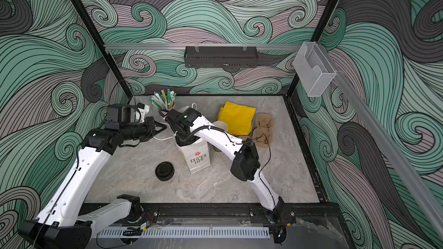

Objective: Pack a coffee takeout order
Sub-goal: Place the coffee cup in the cup tray.

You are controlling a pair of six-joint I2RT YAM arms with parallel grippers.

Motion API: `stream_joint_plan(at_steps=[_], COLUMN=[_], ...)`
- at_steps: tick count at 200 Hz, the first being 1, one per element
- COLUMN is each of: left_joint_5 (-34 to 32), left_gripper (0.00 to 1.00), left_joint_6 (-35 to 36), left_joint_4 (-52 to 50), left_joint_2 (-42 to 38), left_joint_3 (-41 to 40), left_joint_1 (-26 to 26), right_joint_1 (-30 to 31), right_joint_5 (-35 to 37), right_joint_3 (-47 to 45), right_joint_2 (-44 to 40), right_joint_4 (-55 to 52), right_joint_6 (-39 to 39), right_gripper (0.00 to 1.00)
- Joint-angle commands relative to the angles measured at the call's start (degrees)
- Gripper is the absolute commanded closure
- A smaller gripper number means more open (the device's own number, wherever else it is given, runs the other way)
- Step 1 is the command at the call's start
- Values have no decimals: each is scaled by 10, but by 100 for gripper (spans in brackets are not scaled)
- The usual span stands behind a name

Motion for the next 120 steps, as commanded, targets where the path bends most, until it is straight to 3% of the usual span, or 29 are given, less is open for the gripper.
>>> stream_joint_plan(at_steps=[1,120], left_joint_5=[3,-8], left_gripper=[100,100], left_joint_6=[21,36], left_joint_4=[-23,-34], left_joint_2=[4,4], left_joint_3=[23,30], left_joint_1=[3,3], right_joint_1=[0,0], right_joint_5=[22,18], right_joint_3=[19,-34], right_joint_2=[-9,-34], right_joint_4=[-10,21], right_joint_6=[13,35], right_gripper=[17,30])
